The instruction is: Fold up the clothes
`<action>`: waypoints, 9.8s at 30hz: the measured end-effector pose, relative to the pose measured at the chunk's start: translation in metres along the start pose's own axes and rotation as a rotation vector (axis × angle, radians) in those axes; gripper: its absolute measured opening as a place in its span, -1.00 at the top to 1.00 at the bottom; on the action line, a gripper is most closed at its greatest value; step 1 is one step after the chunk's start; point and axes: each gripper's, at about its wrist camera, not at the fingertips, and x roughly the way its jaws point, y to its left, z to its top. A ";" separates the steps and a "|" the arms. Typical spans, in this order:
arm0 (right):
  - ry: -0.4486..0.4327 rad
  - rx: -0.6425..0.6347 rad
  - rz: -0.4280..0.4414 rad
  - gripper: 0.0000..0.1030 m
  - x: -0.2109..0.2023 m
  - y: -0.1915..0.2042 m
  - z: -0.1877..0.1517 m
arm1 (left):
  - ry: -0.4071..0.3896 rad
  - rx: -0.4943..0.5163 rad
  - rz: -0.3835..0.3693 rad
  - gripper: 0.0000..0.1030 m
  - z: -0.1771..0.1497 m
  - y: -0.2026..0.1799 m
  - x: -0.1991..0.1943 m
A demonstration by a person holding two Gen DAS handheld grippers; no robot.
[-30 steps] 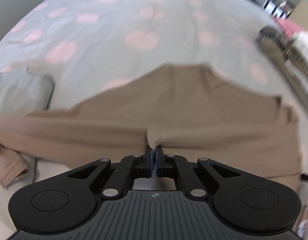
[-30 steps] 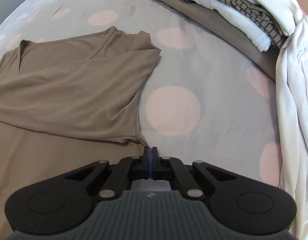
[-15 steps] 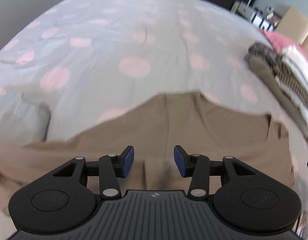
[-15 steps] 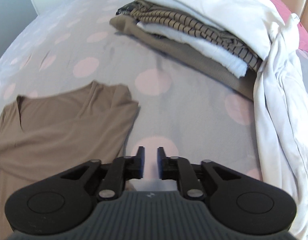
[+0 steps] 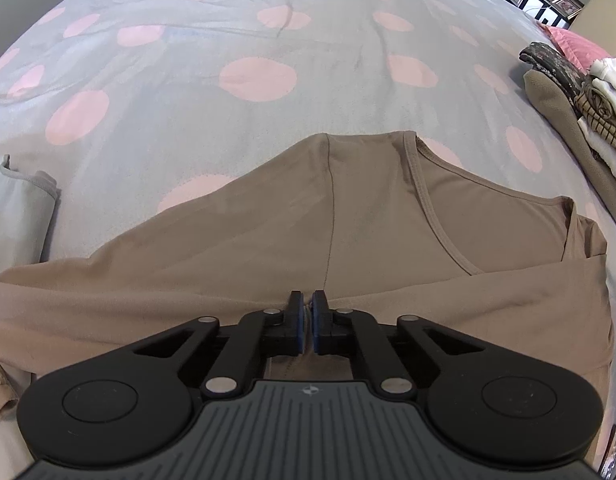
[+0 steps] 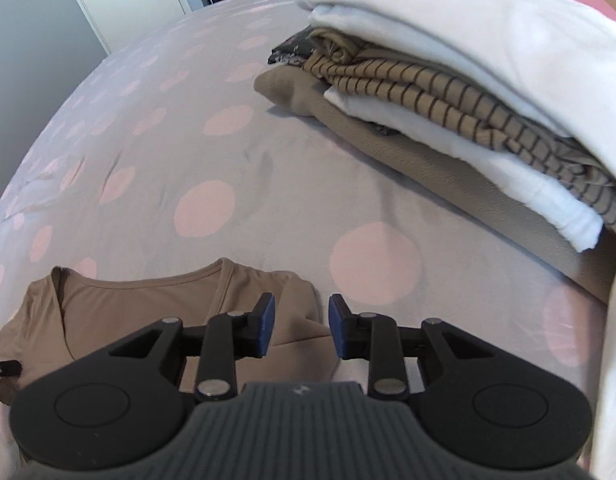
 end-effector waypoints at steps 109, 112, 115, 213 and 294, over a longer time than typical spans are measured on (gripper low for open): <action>0.152 0.026 0.000 0.30 -0.098 0.064 -0.122 | -0.262 -0.377 0.217 0.17 -0.083 0.182 -0.100; 0.148 0.009 -0.015 0.30 -0.098 0.068 -0.121 | -0.241 -0.414 0.223 0.98 -0.081 0.188 -0.098; 0.149 0.013 -0.021 0.30 -0.095 0.067 -0.119 | -0.312 -0.402 0.239 1.00 -0.080 0.184 -0.114; 0.073 -0.109 0.170 0.22 -0.024 0.116 -0.070 | -0.131 0.241 0.085 0.22 -0.033 -0.018 -0.036; 0.166 0.306 0.114 0.52 -0.037 -0.017 -0.076 | -0.125 0.567 0.191 0.92 -0.064 -0.038 -0.023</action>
